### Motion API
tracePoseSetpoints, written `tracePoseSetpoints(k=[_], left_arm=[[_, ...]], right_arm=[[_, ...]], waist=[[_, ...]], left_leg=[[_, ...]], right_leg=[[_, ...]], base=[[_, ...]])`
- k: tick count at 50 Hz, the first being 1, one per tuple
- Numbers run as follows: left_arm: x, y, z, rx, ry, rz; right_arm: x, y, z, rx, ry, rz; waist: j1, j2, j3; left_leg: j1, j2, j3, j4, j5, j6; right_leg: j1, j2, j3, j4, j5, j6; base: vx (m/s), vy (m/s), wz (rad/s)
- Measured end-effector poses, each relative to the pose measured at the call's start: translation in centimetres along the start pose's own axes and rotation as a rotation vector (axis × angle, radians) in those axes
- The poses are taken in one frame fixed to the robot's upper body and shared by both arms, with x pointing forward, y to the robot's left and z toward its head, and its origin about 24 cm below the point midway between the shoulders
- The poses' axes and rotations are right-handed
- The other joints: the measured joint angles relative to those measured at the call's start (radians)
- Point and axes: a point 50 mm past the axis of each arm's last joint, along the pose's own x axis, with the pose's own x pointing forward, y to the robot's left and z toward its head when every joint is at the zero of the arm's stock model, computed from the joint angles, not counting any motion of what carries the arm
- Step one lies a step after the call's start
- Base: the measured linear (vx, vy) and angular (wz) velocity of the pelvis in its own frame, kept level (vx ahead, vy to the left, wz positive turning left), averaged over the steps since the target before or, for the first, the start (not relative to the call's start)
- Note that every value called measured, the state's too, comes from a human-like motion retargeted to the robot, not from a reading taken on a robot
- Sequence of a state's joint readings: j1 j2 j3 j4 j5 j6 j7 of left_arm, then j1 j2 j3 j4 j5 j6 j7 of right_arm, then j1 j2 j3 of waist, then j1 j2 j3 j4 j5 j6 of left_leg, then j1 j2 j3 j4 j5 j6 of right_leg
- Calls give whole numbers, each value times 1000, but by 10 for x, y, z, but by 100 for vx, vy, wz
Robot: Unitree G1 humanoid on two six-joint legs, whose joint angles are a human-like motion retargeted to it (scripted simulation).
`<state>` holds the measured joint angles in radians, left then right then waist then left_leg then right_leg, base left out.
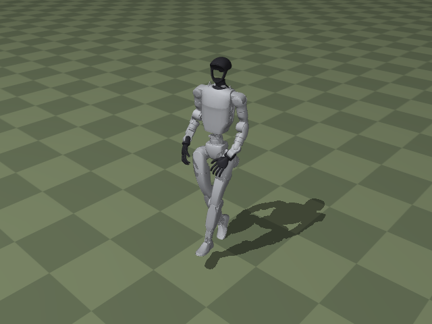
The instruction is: Walk run
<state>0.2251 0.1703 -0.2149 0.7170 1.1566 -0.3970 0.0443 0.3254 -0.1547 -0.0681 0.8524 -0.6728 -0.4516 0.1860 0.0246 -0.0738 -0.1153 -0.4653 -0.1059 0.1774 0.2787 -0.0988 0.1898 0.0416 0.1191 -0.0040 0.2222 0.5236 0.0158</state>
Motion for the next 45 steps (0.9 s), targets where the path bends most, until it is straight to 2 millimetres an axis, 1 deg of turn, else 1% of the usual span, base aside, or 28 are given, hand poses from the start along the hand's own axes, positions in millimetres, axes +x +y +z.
tracePoseSetpoints(k=[2,3,5,6,7,8,10,11,12,13,15,17,19,21,23,25,27,28,30,32,33,35,37,38,40,42,43,45], left_arm=[[-3,-3,-1,-13,11,4],[-4,-6,-1,-29,18,1],[-6,-12,-1,-58,26,-6],[-3,-6,-1,-80,27,5],[-2,-3,-3,-100,31,10],[-5,-6,-6,-119,44,4],[-6,-13,-11,-188,90,7],[-6,-7,-19,-213,107,-4],[-5,-4,-23,-232,115,-26],[-2,-7,-20,-234,110,-70],[0,-9,-17,-235,101,-114],[2,-11,-14,-224,77,-132],[2,-17,-11,-189,62,-175],[0,-22,-11,-145,53,-221],[0,-23,-11,-109,49,-249],[0,-24,-12,-89,43,-264],[-3,-29,-12,-87,42,-288],[-5,-32,-13,-89,49,-305],[-6,-36,-16,-106,66,-336],[-6,-39,-17,-148,88,-359],[-6,-41,-17,-186,104,-362],[-11,-53,-15,-308,126,-351],[-10,-57,-10,-410,129,-328],[-9,-60,-7,-445,132,-341],[-6,-68,2,-486,138,-393],[-1,-62,4,-423,138,-419],[2,-56,2,-362,133,-414],[5,-43,-2,-215,118,-383]], right_arm=[[-2,-2,-1,-59,2,-25],[-2,-4,1,-74,-6,-44],[-3,-6,3,-98,-23,-58],[-2,-12,8,-125,-51,-62],[-1,-14,12,-149,-69,-50],[-2,-10,11,-169,-70,-6],[5,-2,15,-223,-69,103],[9,-5,18,-229,-60,114],[12,-8,20,-229,-52,118],[13,-10,21,-213,-45,106],[12,-17,25,-200,-76,52],[10,-21,25,-187,-98,-41],[6,-22,23,-167,-102,-115],[2,-23,20,-153,-102,-174],[-3,-28,20,-154,-111,-261],[-6,-32,24,-160,-133,-346],[-8,-30,24,-140,-141,-384],[-8,-25,23,-118,-139,-388],[-3,-16,24,-57,-125,-362],[5,-9,25,23,-104,-274],[8,-8,25,67,-93,-229],[6,-2,20,113,-61,-195],[3,-7,17,99,-54,-231],[2,-12,15,94,-56,-248],[-1,-19,10,86,-48,-238],[-2,-26,6,75,-37,-186],[-3,-28,3,75,-30,-159],[-6,-27,-1,74,-20,-117]], waist=[[28,-31,17],[35,-44,22],[53,-69,36],[60,-61,36],[49,-63,29],[4,-86,10],[-44,-106,11],[-26,-74,12],[-12,-37,11],[-9,11,6],[-14,82,8],[-58,122,9],[-71,136,8],[-86,131,9],[-110,106,27],[-140,76,55],[-183,73,73],[-207,81,84],[-230,87,107],[-208,65,118],[-192,56,108],[-166,39,60],[-159,30,40],[-159,30,35],[-145,17,26],[-166,21,25],[-179,23,24],[-187,24,20]], left_leg=[[17,-33,43,-167,-59,-5],[15,-44,58,-209,-82,-33],[20,-60,94,-222,-75,-51],[-5,-58,89,-157,33,-16],[-25,-59,80,-79,104,21],[-36,-63,62,27,102,59],[-131,-188,-145,254,26,72],[-131,-68,-75,319,-33,49],[-111,30,-21,358,-84,34],[-55,87,-2,346,-119,33],[7,116,-64,282,-117,18],[71,115,-88,189,-75,4],[152,114,-42,79,-27,-5],[233,91,-13,-3,-12,-20],[310,40,-26,-67,-15,-22],[382,-13,-54,-106,-42,-9],[449,-14,-104,-115,-91,-8],[484,24,-138,-108,-120,-30],[541,114,-183,-78,-175,-104],[562,135,-173,-33,-199,-156],[558,131,-168,-12,-197,-162],[551,64,-162,21,-149,-130],[524,38,-185,74,-9,-129],[500,60,-198,120,68,-147],[442,70,-191,221,188,-189],[355,74,-181,347,211,-198],[310,92,-158,400,178,-190],[237,173,-45,456,114,-160]], right_leg=[[57,-29,-27,101,0,41],[76,-44,-47,164,0,67],[110,-50,-31,324,0,128],[99,-41,-39,427,0,158],[86,-25,-54,530,0,172],[69,5,-81,631,0,151],[0,101,47,845,0,184],[-37,132,87,845,0,146],[-79,160,105,839,0,104],[-131,185,76,818,0,55],[-227,187,36,718,0,7],[-291,81,-44,598,-65,11],[-321,9,-37,434,-122,81],[-338,-53,-5,250,-166,150],[-351,-134,43,88,-211,200],[-366,-209,122,-40,-238,228],[-368,-223,233,-133,-266,245],[-353,-192,282,-167,-286,246],[-312,-108,320,-216,-294,246],[-321,-103,189,-202,-221,246],[-326,-128,151,-187,-171,246],[-321,-222,92,-176,-231,246],[-324,-252,177,-131,-260,236],[-313,-248,226,-119,-280,230],[-290,-262,174,-119,-292,194],[-267,-291,72,-135,-301,171],[-257,-302,19,-141,-307,159],[-241,-298,-7,-148,-323,136]], base=[[172,-32,-75],[161,-27,-66],[162,-25,-67],[172,-40,-52],[177,-79,5],[166,-68,17],[136,-3,-70],[105,14,-170],[92,-9,-134],[81,-3,-58],[66,2,-3],[82,7,34],[63,6,19],[70,-8,36],[71,-20,54],[69,-24,80],[85,-44,135],[87,-77,143],[80,-106,100],[64,-83,26],[67,-12,19],[78,28,42],[55,-3,110],[52,-26,126],[46,-25,107],[37,-23,163],[31,-25,197],[30,-29,176]])
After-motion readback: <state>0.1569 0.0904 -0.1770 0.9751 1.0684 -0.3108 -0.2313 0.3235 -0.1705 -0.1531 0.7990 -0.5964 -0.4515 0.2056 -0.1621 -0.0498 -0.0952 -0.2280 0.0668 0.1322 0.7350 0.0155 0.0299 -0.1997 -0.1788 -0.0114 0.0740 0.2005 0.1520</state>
